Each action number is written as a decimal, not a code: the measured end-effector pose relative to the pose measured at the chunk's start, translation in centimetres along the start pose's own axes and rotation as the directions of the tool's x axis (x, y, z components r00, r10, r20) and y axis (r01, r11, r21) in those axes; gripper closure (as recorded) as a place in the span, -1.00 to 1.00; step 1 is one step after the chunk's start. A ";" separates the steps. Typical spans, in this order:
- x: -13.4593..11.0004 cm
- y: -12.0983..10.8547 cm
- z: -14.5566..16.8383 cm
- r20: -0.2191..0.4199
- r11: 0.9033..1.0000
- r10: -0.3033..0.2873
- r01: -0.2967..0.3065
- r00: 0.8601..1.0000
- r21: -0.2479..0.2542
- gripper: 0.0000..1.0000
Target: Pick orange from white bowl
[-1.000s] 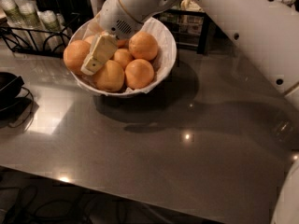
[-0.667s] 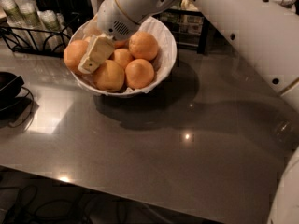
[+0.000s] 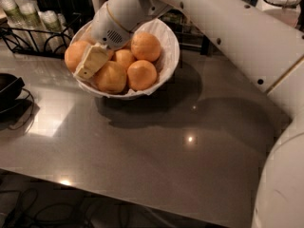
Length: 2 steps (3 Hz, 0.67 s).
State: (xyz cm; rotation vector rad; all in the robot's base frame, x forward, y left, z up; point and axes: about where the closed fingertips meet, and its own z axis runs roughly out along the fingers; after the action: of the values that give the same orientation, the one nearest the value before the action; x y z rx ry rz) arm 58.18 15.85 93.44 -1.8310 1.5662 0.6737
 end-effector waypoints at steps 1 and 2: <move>0.2 -0.2 0.9 -0.003 1.000 0.008 -0.008 1.000 -0.011 -0.40; 0.1 -0.2 0.7 -0.003 1.000 0.008 -0.008 1.000 -0.011 -0.02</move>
Offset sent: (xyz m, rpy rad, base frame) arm 0.0138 0.0133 -0.0255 -0.0031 0.0419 -0.0043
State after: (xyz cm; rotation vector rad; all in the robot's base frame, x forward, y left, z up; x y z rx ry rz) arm 58.44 16.39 92.93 -1.8354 1.5755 0.6848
